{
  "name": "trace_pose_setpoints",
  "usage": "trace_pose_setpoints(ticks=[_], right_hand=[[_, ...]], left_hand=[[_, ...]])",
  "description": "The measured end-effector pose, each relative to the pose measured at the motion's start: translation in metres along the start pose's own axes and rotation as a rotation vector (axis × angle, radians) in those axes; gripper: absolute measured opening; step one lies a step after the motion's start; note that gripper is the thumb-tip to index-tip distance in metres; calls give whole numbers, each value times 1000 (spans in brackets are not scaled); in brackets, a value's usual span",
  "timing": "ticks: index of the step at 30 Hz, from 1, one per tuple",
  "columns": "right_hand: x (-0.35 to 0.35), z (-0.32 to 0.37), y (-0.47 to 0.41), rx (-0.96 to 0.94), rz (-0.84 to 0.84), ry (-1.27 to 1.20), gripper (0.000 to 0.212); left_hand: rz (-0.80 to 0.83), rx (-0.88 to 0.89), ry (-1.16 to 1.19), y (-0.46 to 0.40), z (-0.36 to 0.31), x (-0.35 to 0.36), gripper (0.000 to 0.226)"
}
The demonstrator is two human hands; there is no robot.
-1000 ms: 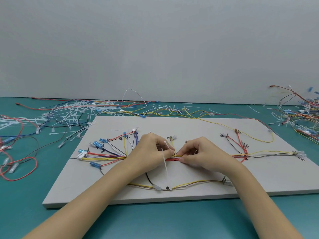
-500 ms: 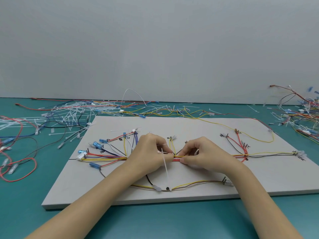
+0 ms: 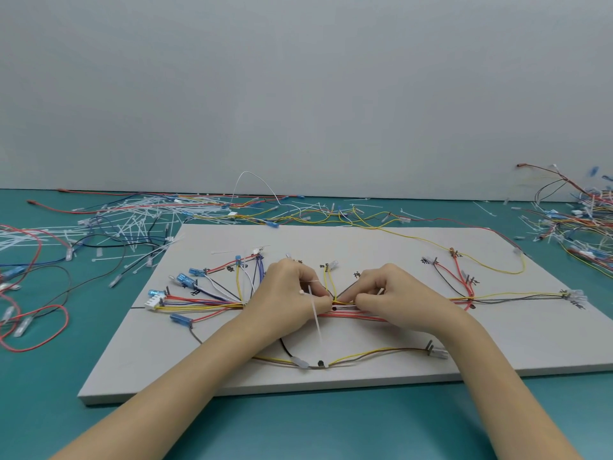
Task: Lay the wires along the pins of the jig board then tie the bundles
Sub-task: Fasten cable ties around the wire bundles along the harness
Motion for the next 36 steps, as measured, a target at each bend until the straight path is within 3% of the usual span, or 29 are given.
trace_pose_setpoints(ticks=[16,24,36], right_hand=[[1,-5,-2,20,-7,77,27],[1,-1,-3,-45,2,115,11],[0,1,-4,-86,-59,99,8]], left_hand=[[28,22,-13,-3,-1,1,4],[38,74,-83,-4,0,1,4],[227,54,-122,-5,-4,-2,16]])
Point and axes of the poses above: each hand's wrist, its own y-axis away from the middle knuckle, its own x-axis out of the palm, z = x × y, the point moved 5 cm from there along -y, towards the middle knuckle, and after that the axes turned 13 degrees about z, right-handed, at the moved point
